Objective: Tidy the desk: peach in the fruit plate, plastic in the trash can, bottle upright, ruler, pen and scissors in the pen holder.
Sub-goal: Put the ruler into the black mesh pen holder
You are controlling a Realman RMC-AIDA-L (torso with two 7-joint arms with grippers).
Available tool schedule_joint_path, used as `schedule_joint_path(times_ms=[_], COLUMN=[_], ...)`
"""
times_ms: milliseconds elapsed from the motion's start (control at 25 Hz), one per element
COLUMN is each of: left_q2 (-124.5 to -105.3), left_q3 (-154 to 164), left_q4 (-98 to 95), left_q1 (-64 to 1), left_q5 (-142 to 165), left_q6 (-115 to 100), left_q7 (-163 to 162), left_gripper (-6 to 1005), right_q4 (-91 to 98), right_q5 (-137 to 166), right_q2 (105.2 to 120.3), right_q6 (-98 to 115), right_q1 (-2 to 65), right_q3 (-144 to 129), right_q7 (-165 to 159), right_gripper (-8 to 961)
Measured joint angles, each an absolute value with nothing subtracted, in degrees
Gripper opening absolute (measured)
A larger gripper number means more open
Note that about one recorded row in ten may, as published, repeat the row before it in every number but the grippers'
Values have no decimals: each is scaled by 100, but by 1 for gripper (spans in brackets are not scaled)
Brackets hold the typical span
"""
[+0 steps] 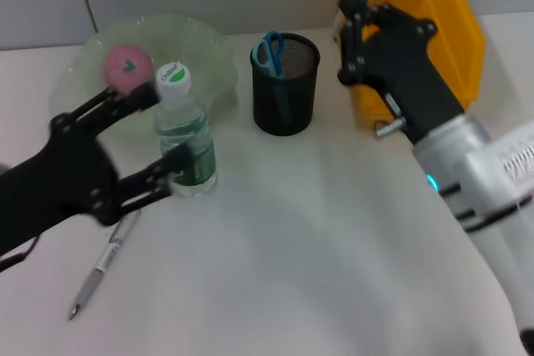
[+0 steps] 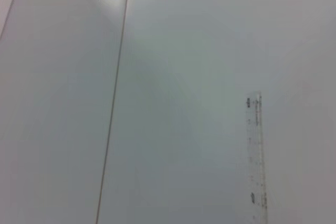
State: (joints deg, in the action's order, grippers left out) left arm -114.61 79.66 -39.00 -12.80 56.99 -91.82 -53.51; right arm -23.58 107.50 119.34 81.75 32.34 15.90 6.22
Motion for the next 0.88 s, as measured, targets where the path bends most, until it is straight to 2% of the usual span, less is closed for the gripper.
schedule_joint_path(times_ms=[320, 880], left_q2=[-11612, -11624], left_q3=[7006, 6985], left_q4=[-3569, -3503], left_q1=[-1261, -1292], left_q5=[6586, 6654], left_q6=[-9331, -9310], left_q7=[-5329, -5341], left_gripper=[800, 796], right_q4=[-2094, -2032], right_q5=[10751, 10730], right_q2=[11946, 11961], right_q6=[6770, 5780], right_q1=[3926, 4233], right_q3=[2231, 2275], right_q7=[251, 190], right_gripper=[36, 48])
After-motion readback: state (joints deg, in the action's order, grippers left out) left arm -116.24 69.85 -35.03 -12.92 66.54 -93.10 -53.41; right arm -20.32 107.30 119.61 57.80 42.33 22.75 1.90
